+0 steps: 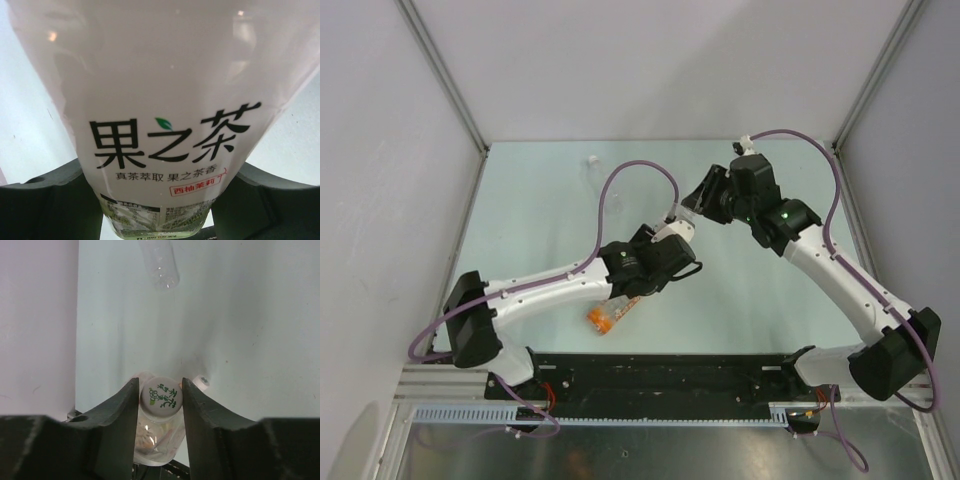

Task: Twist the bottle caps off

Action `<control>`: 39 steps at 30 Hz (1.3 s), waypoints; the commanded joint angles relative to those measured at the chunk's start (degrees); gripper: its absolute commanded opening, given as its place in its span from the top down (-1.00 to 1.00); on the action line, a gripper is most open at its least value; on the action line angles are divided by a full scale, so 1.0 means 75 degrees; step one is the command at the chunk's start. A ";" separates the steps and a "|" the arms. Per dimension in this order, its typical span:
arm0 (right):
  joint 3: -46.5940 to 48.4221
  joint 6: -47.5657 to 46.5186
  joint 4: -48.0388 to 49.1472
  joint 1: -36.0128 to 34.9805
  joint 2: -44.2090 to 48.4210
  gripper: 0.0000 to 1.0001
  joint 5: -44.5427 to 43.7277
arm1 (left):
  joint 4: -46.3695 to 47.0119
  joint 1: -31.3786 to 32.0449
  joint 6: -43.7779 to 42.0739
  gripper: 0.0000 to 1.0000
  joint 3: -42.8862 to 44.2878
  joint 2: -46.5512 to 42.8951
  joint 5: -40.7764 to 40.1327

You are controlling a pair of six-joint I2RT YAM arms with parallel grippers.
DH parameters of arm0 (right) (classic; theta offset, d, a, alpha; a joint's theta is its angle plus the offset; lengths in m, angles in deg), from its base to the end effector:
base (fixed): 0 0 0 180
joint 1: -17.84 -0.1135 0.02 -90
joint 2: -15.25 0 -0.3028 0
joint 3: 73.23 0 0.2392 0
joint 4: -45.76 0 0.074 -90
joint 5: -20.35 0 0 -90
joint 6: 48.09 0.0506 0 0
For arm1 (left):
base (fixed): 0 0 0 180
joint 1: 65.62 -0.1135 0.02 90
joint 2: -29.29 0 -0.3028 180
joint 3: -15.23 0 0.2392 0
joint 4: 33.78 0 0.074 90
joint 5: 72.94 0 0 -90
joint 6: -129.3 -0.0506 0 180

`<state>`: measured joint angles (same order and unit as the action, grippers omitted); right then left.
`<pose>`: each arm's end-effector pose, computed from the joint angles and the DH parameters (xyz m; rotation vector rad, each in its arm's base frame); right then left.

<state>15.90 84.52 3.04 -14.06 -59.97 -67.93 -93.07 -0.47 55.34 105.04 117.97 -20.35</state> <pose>0.2404 0.1514 0.4037 0.1842 2.1724 0.8064 0.1592 -0.2706 0.3239 0.7559 2.1904 0.1649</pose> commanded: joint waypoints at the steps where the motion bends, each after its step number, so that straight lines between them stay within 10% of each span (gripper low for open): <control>1: 0.0353 0.0070 0.0276 -0.0083 -0.0085 0.25 0.0106 | 0.0043 0.0062 0.0095 -0.09 0.0450 0.0096 -0.0157; 10: 0.0359 -0.0037 0.0291 -0.0026 -0.0072 0.97 0.0075 | -0.0097 0.0056 0.0081 -0.09 0.0553 0.0154 -0.0165; 24: 0.0225 -0.0987 0.0605 0.0058 0.0289 1.00 0.0344 | -0.0030 0.0059 -0.0238 -0.08 0.0998 -0.0072 0.1395; 39: -0.1282 -0.0773 0.2692 0.1995 0.1448 1.00 0.3779 | 0.0132 0.0047 -0.1262 0.14 0.1353 -0.0761 0.5003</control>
<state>8.34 79.45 10.28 -2.04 -50.99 -48.08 -95.36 -2.35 53.76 112.19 116.27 0.44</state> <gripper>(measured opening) 0.387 0.712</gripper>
